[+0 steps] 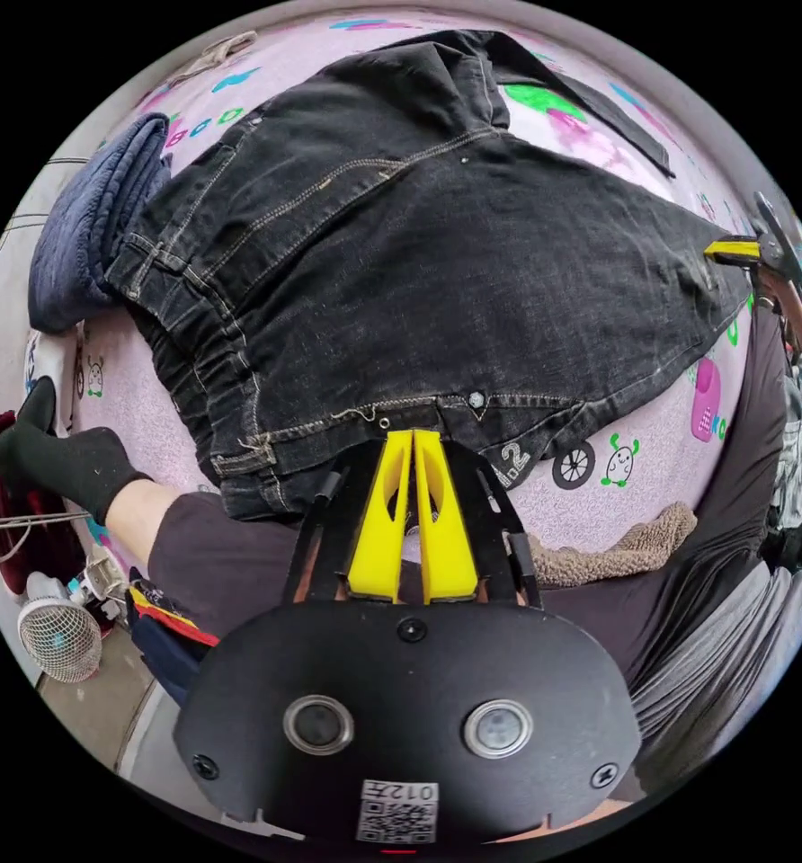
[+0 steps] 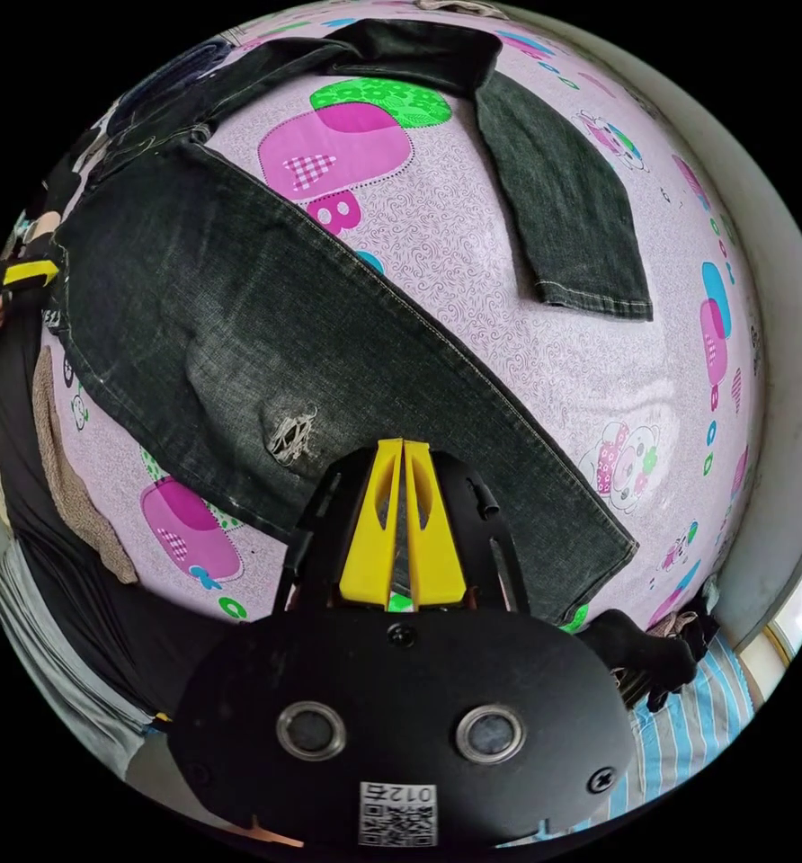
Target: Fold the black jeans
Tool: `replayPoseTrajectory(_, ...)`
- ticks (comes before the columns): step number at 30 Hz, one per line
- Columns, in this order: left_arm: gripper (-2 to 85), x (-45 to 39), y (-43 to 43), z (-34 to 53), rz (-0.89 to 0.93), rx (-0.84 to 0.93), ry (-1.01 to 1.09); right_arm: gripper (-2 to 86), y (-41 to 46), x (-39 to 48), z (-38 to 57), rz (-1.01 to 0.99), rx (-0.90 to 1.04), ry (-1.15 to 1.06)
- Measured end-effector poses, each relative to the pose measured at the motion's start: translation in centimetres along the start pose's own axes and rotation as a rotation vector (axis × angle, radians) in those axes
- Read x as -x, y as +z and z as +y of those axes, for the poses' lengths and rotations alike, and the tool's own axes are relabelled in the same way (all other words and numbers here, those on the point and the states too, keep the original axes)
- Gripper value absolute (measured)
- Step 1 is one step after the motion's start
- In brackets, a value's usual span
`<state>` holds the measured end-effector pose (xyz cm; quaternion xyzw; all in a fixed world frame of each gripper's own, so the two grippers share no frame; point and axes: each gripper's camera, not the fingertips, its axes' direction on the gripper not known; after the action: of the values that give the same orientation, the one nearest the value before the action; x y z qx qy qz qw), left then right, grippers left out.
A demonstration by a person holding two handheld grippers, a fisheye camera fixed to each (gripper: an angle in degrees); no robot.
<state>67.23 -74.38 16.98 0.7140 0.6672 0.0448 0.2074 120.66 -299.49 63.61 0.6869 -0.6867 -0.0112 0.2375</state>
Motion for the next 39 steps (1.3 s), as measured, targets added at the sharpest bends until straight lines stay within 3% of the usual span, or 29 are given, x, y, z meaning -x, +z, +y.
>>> replayPoseTrajectory(8,2.9,7.9,-9.9,-7.3,-0.351,-0.379,-0.163,-0.7,7.7,2.2,9.8,0.03,-0.001,-0.022)
replayPoseTrajectory(14,5.6,11.2,-8.6,-14.8,-0.437,-0.261,-0.136,-0.7,13.0,2.4,15.2,0.02,0.033,-0.058)
replayPoseTrajectory(19,5.1,11.9,-4.6,-17.2,-0.42,-0.039,-0.127,-0.7,16.9,0.8,19.2,-0.043,0.032,-0.058)
replayPoseTrajectory(22,4.1,12.0,-4.5,-16.6,-0.351,-0.073,-0.143,-0.7,18.4,-1.3,21.4,-0.137,0.003,-0.046)
replayPoseTrajectory(24,3.6,12.3,-4.7,-16.2,-0.303,-0.078,-0.149,-0.5,16.6,-5.1,21.6,-0.221,-0.162,0.0)
replayPoseTrajectory(28,2.7,12.2,-4.8,-15.7,-0.269,-0.074,-0.157,0.4,14.9,-14.1,18.6,-0.152,-0.355,0.164)
replayPoseTrajectory(31,2.2,11.8,-4.7,-15.5,-0.276,-0.065,-0.141,5.0,17.0,-22.5,15.6,-0.073,-0.372,0.355)
replayPoseTrajectory(35,1.7,11.8,-4.5,-14.9,-0.245,-0.07,-0.15,9.8,22.4,-30.3,13.1,-0.21,-0.33,0.488)
replayPoseTrajectory(37,1.4,11.9,-4.2,-14.2,-0.226,-0.086,-0.164,9.3,25.0,-30.9,11.7,-0.206,-0.26,0.484)
replayPoseTrajectory(39,1.1,11.5,-3.9,-13.7,-0.234,-0.101,-0.168,2.1,26.0,-29.8,11.0,-0.094,-0.277,0.444)
